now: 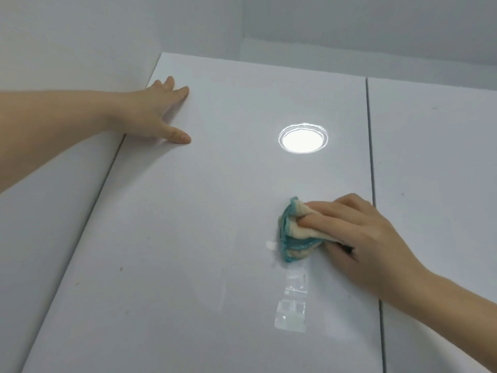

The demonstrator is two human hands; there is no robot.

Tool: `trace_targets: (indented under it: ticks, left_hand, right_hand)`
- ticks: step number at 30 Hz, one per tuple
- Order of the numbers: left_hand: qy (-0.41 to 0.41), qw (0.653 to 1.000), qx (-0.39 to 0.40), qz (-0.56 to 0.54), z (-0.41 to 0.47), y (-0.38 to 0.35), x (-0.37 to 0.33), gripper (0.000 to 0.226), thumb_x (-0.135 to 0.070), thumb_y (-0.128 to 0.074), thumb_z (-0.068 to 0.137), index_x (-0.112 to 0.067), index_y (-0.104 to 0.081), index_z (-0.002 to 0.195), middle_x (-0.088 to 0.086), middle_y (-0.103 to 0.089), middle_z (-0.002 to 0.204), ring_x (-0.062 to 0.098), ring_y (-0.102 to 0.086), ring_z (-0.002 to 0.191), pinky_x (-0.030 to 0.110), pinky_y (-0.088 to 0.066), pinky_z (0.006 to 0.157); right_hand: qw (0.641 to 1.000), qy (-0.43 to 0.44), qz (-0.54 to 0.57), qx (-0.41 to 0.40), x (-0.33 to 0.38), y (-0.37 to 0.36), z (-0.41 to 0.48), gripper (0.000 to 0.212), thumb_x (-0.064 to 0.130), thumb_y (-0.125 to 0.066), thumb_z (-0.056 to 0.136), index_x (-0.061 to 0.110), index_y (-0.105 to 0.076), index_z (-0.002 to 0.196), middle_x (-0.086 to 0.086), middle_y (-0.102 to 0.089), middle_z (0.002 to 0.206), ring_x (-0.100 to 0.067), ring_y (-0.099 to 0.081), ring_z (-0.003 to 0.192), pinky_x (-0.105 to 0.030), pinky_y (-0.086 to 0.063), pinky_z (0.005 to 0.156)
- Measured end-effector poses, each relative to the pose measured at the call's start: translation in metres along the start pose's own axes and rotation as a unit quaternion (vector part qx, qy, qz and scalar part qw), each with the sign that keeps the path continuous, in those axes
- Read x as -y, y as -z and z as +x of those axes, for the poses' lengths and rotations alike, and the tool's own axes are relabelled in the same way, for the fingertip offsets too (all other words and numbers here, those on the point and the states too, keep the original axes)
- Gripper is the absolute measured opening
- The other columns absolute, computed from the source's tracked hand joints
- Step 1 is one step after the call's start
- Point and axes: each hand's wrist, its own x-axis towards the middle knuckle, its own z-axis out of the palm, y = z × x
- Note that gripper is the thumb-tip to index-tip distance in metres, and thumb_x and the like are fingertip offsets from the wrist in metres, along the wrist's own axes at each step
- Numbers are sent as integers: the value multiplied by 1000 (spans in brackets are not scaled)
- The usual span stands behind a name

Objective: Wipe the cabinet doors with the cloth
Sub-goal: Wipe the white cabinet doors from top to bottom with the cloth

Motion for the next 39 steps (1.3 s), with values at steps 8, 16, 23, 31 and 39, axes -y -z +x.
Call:
trace_targets:
  ticks: [8,16,23,31,39]
  left_hand:
    - [-6,1000,5,7,3,-3,5,122,-71,-54,60,-26,5,156,-2,12,163,18,10,150,45,-7,122]
    - [-7,1000,8,-1,1,-1,2,120,-68,-54,62,-24,7,156,2,15,163,19,12,150,44,-4,122]
    - [-9,1000,-3,7,3,-2,3,107,-55,-63,83,-24,8,155,3,18,162,21,14,150,44,-3,122]
    - [-8,1000,-3,4,2,-2,1,107,-57,-63,83,-24,9,155,3,20,162,21,15,150,43,-1,121]
    - [-10,1000,-3,-2,-3,-1,0,107,-56,-63,84,-23,9,155,3,20,162,21,16,149,43,0,121]
  right_hand:
    - [998,-47,16,-36,3,-7,2,32,-1,-64,81,15,-73,107,10,-66,119,-25,-49,81,-35,-46,75]
    - [994,-81,30,-60,2,-14,45,44,-6,-54,73,17,-73,106,5,-69,116,-24,-53,84,-42,-48,74]
    - [999,-17,41,-5,33,-46,65,38,2,-53,77,19,-72,106,6,-69,115,-28,-52,77,-41,-50,68]
    - [995,54,69,42,79,-75,85,35,1,-62,75,16,-72,104,3,-71,107,-30,-53,73,-40,-50,60]
    - [990,97,77,62,108,-91,90,38,1,-62,72,18,-72,104,5,-71,104,-29,-53,73,-37,-50,59]
